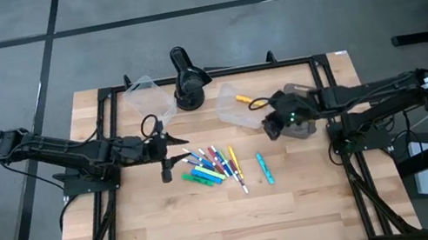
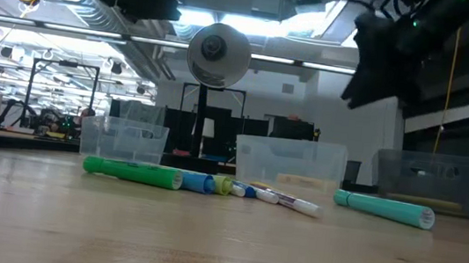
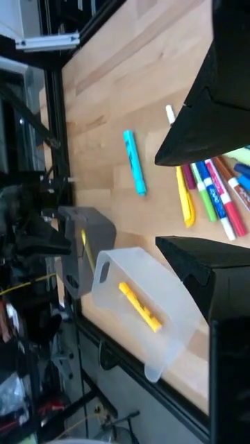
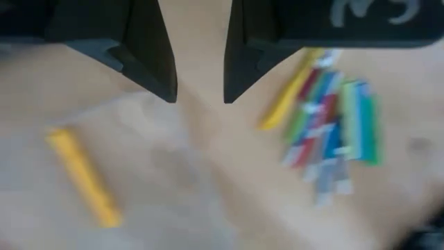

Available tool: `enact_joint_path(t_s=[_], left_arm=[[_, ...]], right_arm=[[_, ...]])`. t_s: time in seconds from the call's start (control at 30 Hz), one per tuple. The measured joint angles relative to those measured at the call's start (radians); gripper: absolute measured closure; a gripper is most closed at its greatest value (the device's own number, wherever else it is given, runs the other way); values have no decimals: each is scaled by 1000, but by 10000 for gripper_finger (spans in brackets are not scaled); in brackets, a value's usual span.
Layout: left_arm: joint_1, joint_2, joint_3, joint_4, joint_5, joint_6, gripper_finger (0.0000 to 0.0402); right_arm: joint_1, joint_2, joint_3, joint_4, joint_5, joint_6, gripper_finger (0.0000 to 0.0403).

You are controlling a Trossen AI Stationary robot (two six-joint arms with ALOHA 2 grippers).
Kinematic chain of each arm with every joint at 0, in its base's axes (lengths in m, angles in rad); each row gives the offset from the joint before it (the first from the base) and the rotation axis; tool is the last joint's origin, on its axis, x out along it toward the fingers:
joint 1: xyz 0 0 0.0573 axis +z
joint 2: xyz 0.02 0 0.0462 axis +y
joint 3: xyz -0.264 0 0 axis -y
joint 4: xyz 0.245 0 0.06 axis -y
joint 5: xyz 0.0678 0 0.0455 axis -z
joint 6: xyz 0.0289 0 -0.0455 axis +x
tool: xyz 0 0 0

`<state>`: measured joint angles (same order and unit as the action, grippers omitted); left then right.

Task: Pick & Place Markers
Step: Put the yellow pen in the gray bin

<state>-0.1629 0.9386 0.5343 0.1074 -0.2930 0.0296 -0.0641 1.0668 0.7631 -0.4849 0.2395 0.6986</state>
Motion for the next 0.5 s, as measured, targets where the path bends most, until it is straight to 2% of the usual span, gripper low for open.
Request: enact_joint_path(t_s=[0.17,0.4,0.5], left_arm=[[0,0,0,0,-12,3,231],[0,0,0,-36,-27,3,231],[-6,0,-8,-34,-19,18,231]], right_arm=[[60,34,0,139,-24,5,285],[137,184,0,398,-29,-3,285],[149,244,0,469,-78,-48,285]])
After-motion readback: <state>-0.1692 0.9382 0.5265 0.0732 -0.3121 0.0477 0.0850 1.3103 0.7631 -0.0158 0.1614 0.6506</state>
